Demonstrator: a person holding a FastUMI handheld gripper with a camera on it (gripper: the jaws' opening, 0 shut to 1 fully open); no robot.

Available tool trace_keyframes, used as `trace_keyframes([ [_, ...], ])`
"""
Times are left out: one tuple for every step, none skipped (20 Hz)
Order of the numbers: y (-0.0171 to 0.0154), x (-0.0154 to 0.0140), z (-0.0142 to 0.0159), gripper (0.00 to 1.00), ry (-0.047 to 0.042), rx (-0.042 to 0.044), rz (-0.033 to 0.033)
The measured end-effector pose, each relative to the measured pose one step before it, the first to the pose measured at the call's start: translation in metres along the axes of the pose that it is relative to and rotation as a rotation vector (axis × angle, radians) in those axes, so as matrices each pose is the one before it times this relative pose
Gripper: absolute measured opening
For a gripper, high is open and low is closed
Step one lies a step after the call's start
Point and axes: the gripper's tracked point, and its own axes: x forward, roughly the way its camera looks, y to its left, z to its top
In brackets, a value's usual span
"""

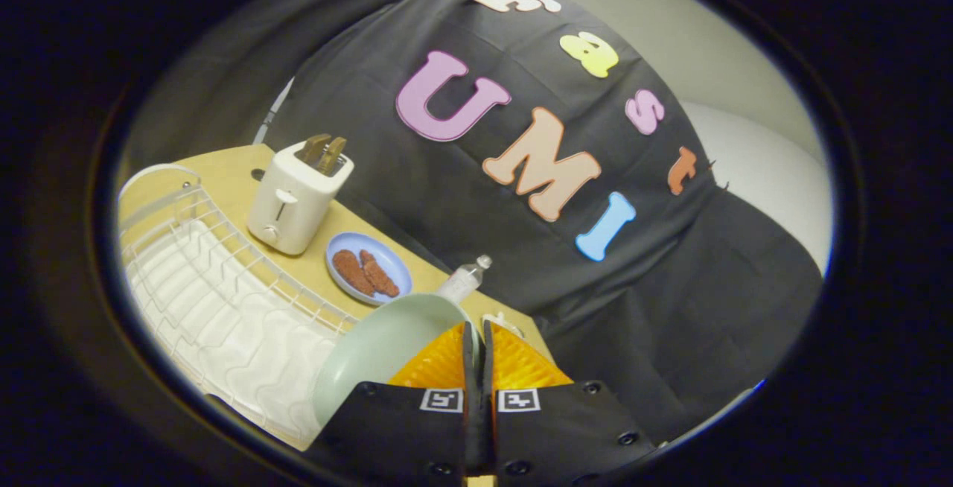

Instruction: Take the plate from the dish rack, then take the spoon from the basket and place it into the plate.

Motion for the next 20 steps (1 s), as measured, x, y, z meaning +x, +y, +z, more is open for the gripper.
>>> trace_keyframes([
  [-0.00638, 0.00162, 0.00576, 0.03, -0.00411, 0.0234, -0.00526],
  [-0.00426, 0.00087, 0.00055, 0.03, 0.00834, 0.02582, 0.00086],
  [-0.00537, -0.00003, 0.00265, 0.03, 0.00277, 0.02393, -0.00157],
  [-0.00673, -0.00216, 0.00408, 0.03, -0.005, 0.01197, -0.00346],
  [-0.00557, -0.00303, 0.00234, 0.03, -0.00756, 0.00055, -0.00044],
  [-0.00597, -0.00341, 0.00104, 0.03, -0.0073, -0.00156, -0.00329],
  [-0.00586, -0.00349, 0.00016, 0.03, -0.00482, 0.00075, 0.00149],
  [-0.00729, -0.00299, -0.00307, 0.03, -0.00002, 0.00223, -0.00433],
  [-0.00758, -0.00343, -0.00289, 0.03, 0.00286, 0.0089, 0.00077],
  [-0.00817, -0.00263, -0.00455, 0.03, 0.00979, 0.01321, 0.0018],
  [-0.00904, -0.00352, -0.00475, 0.03, 0.00837, 0.01328, 0.00093],
  [-0.01209, -0.00286, -0.00501, 0.03, 0.00488, 0.01162, -0.00613],
  [-0.01204, -0.0024, -0.00374, 0.03, 0.00259, 0.00818, -0.0091],
  [-0.01231, -0.00169, -0.0054, 0.03, 0.00614, 0.01209, -0.00865],
  [-0.01219, -0.00295, -0.00312, 0.03, 0.00049, 0.02243, -0.00648],
  [-0.0122, -0.00146, -0.00245, 0.03, 0.00268, 0.01802, -0.00906],
  [-0.01107, -0.001, -0.00355, 0.03, 0.00197, 0.0167, -0.00334],
  [-0.00979, -0.00042, -0.00461, 0.03, 0.00457, 0.01458, -0.00189],
  [-0.00873, -0.00048, -0.00423, 0.03, 0.00103, 0.01268, 0.00013],
  [-0.01034, 0.0, -0.00657, 0.03, 0.00556, 0.00445, -0.00789],
])
